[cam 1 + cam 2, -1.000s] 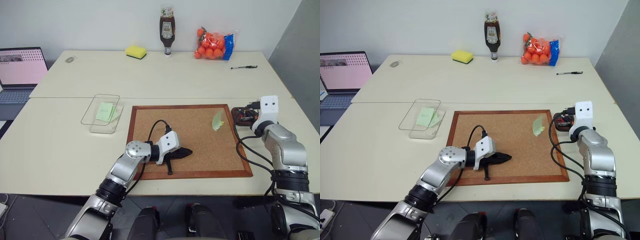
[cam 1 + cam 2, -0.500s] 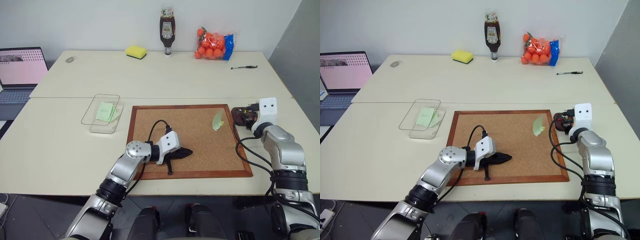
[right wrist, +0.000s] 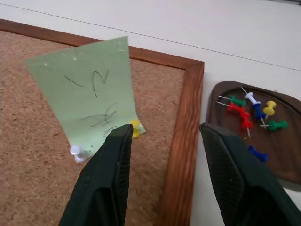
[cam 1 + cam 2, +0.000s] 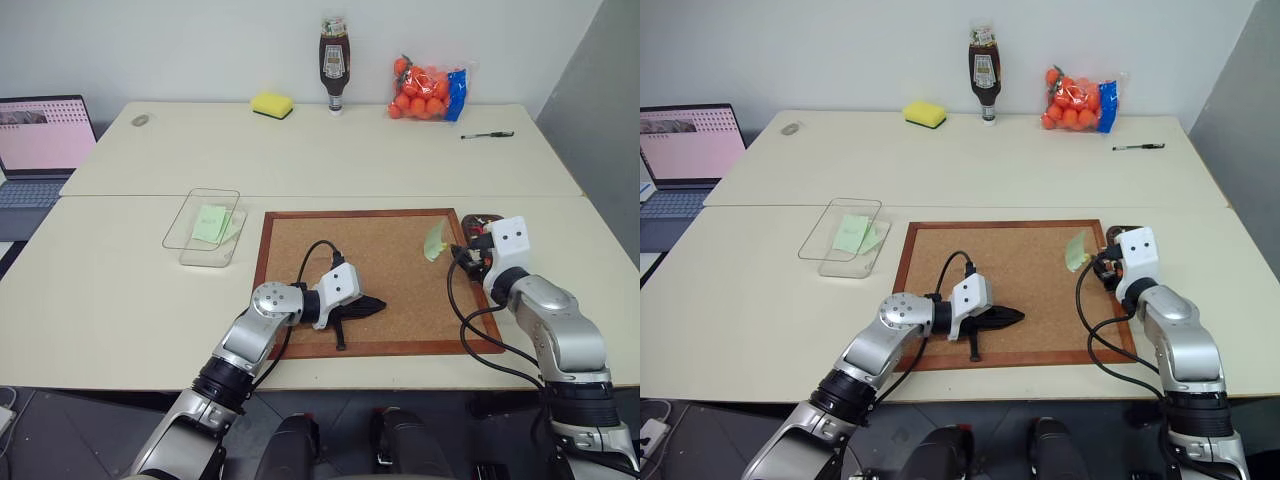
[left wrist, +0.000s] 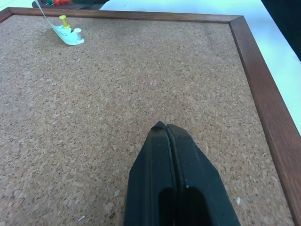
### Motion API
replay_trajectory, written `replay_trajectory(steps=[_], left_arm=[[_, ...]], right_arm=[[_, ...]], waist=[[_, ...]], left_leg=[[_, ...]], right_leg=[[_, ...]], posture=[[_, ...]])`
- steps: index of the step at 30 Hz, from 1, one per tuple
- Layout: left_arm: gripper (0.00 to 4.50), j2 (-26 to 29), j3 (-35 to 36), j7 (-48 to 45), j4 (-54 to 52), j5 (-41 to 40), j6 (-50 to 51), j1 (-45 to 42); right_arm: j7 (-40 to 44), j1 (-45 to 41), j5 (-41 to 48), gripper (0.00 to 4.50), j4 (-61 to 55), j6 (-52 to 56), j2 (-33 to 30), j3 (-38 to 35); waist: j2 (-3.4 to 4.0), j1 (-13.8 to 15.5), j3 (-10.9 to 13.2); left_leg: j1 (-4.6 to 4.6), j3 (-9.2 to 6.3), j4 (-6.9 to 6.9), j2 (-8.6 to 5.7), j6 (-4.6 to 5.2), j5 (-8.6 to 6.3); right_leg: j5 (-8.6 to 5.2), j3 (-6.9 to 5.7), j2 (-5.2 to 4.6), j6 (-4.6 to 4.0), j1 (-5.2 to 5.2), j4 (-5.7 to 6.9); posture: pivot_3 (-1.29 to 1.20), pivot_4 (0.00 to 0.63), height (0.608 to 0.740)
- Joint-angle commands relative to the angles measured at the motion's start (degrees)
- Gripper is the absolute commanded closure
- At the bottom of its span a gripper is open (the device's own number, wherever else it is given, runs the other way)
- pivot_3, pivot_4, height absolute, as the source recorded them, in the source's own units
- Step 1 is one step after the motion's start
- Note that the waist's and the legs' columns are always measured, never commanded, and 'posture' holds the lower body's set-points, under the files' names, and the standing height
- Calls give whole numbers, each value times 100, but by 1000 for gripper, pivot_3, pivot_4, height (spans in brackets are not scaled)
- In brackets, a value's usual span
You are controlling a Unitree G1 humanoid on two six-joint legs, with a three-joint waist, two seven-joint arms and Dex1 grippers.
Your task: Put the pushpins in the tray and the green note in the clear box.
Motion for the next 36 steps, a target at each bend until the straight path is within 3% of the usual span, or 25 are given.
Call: replay_trajectory(steps=[1, 12, 13, 24, 36], left_arm=[[4500, -7, -94, -52, 21, 53, -30, -17], [4500, -28, -96, -27, 3, 58, -16, 0], [4500, -27, -96, -27, 0, 58, -16, 2], [4500, -24, -93, -14, -26, 56, 1, 4], [4500, -24, -129, -4, -63, 75, 35, 35]], right_arm=[[-18, -189, -101, 2120, 114, -245, 50, 81], [13, -564, -273, 2120, 863, -616, 107, 197], [22, -570, -273, 2471, 881, -611, 111, 198], [58, -592, -158, 4435, 797, -459, 214, 102], [-107, -635, 126, 4435, 141, -69, 325, -179]], waist=[[0, 1, 0], [0, 1, 0], [0, 1, 0], [0, 1, 0], [1, 2, 0]], left_leg=[[-1, 0, 0, 0, 0, 0], [-2, 2, -1, -1, 0, 0], [-2, 2, -1, -1, 0, 0], [-1, 0, 1, -1, 0, 0], [-2, -2, 0, -1, 0, 0]], right_leg=[[0, -1, 0, 0, 0, -1], [0, 2, 0, 0, -1, -1], [0, 1, 0, -1, 0, -1], [0, 5, 0, -1, 0, 0], [0, 6, -1, 0, -1, 0]], posture=[[0, 150, 740], [0, 150, 740], [0, 150, 740], [0, 150, 740], [0, 150, 740]])
